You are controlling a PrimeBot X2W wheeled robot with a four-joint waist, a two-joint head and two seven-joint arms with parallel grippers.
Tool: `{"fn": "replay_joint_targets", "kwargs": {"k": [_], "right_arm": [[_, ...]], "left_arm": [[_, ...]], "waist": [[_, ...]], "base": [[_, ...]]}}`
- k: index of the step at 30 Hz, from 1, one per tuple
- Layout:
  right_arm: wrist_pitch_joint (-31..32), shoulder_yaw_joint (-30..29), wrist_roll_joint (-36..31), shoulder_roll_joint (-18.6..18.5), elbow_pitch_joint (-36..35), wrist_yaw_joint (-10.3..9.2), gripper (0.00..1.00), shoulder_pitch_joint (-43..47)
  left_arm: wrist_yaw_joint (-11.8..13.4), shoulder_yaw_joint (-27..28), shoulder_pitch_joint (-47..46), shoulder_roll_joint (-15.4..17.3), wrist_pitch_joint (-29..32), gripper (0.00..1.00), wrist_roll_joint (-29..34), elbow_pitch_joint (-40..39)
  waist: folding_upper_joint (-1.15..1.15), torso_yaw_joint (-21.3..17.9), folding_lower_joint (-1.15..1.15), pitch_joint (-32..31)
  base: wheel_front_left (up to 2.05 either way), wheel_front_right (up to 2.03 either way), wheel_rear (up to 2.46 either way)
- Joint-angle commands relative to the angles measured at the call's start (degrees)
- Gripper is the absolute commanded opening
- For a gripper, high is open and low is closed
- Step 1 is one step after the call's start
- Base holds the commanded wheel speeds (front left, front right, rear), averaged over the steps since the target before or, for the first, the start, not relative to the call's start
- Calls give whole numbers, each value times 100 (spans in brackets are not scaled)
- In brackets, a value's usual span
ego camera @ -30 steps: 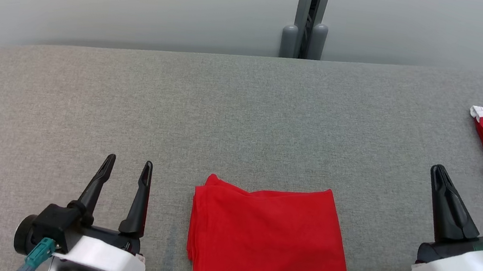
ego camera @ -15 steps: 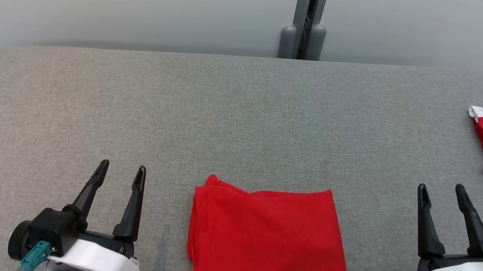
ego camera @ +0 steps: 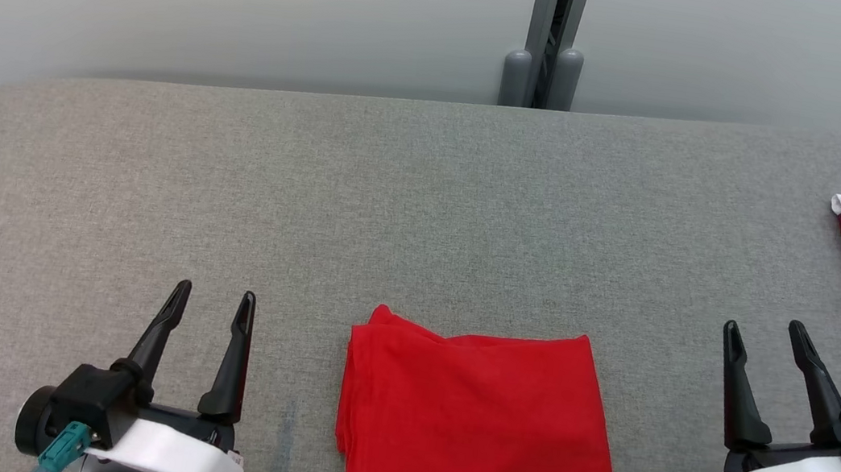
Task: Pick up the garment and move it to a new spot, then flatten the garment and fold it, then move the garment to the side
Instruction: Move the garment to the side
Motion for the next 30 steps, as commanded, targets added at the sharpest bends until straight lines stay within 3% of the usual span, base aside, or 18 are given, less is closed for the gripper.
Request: {"fn": "replay_joint_targets", "kwargs": {"k": [1,30], "right_arm": [[-24,13,-7,-36,-5,-2,100,45],[-24,39,-33,-99,88,-2,100,49]], "left_arm": [[18,9,29,21,-9,100,-7,-7],[24,17,16,21,-9,100,-62,10]], "waist": [[0,8,0,1],[0,48,0,-2]], "base": [[0,0,0],[0,0,0]]}}
